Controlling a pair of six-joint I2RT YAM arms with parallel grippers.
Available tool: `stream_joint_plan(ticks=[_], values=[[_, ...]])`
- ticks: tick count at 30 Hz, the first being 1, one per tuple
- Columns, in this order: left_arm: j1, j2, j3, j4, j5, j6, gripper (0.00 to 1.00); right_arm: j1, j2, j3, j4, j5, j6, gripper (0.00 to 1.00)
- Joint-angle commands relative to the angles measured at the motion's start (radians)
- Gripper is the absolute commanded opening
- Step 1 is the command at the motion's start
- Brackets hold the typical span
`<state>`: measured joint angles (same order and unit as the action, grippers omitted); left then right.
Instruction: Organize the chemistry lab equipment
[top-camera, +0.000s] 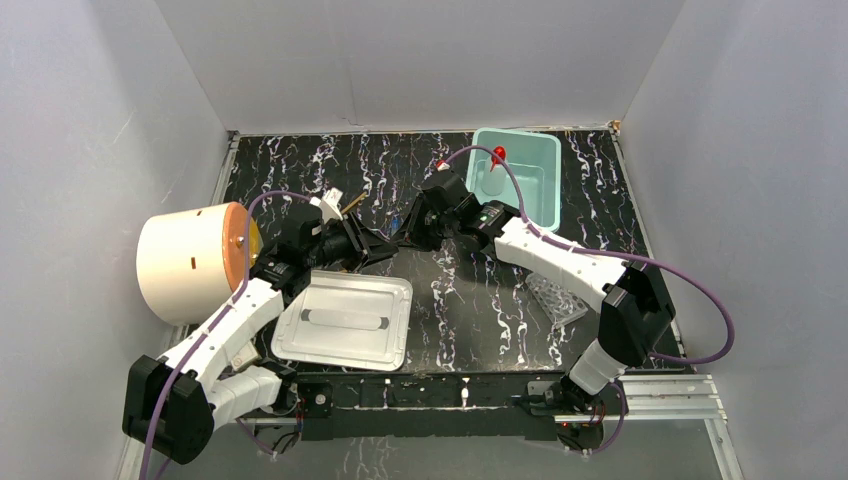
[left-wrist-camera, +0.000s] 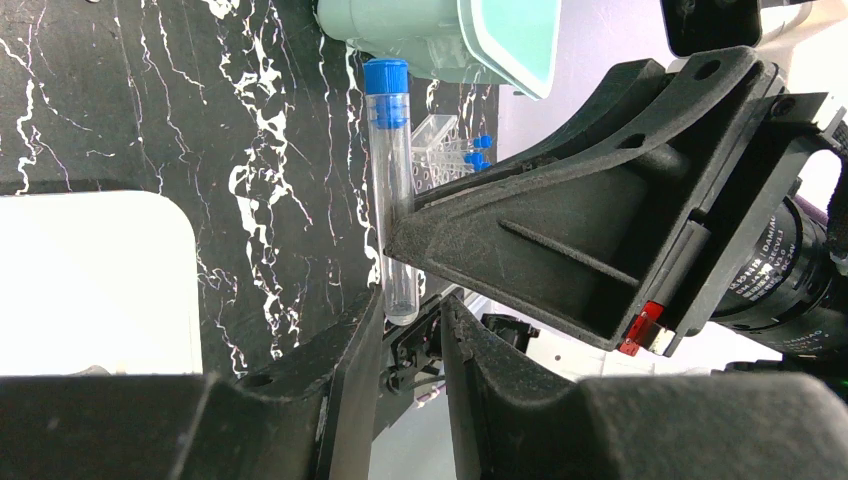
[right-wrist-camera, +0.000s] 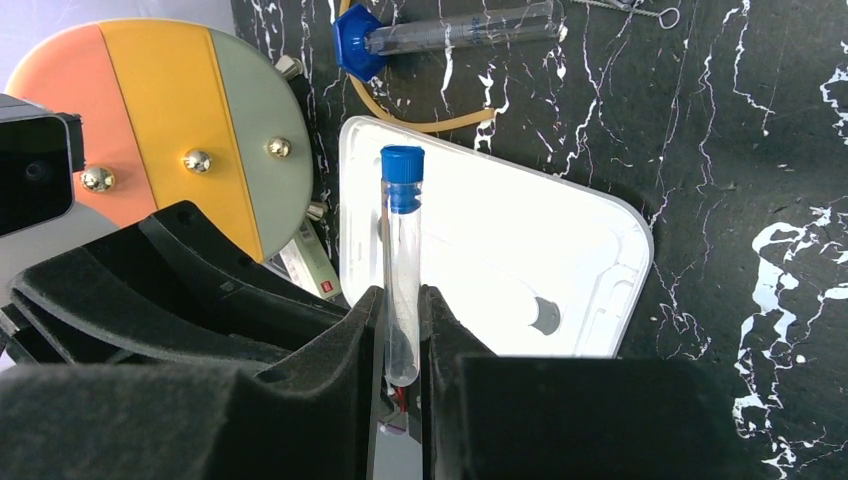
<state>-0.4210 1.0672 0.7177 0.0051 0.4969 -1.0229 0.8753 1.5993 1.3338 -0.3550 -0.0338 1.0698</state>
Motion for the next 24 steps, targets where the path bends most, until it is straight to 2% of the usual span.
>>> stream_joint_plan(ticks=[1, 7, 10, 12, 16, 18, 21, 24], values=[[-0.004, -0.006, 0.011, 0.046, 0.030, -0.003, 0.26, 0.003, -0.038, 0.003, 0.043, -0.025, 0.009, 0.22], [-0.004, 0.024, 0.028, 0.033, 0.053, 0.012, 0.31, 0.003, -0.033, 0.002, 0.049, -0.040, 0.015, 0.22], [-0.004, 0.047, 0.042, 0.036, 0.065, 0.020, 0.30, 0.003, -0.034, -0.001, 0.058, -0.053, 0.025, 0.22], [-0.004, 0.052, 0.047, 0.034, 0.062, 0.030, 0.26, 0.002, -0.035, 0.000, 0.064, -0.062, 0.028, 0.22], [-0.004, 0.047, 0.056, 0.018, 0.047, 0.055, 0.10, -0.001, -0.029, 0.012, 0.050, -0.063, 0.020, 0.22], [-0.004, 0.043, 0.059, 0.008, 0.048, 0.076, 0.01, -0.004, -0.026, 0.014, 0.042, -0.065, 0.000, 0.28], [-0.004, 0.034, 0.066, 0.001, 0.084, 0.125, 0.00, -0.028, -0.016, 0.037, 0.025, -0.110, -0.109, 0.46], [-0.004, 0.026, 0.079, -0.040, 0.132, 0.198, 0.00, -0.067, -0.011, 0.085, -0.014, -0.190, -0.195, 0.54]])
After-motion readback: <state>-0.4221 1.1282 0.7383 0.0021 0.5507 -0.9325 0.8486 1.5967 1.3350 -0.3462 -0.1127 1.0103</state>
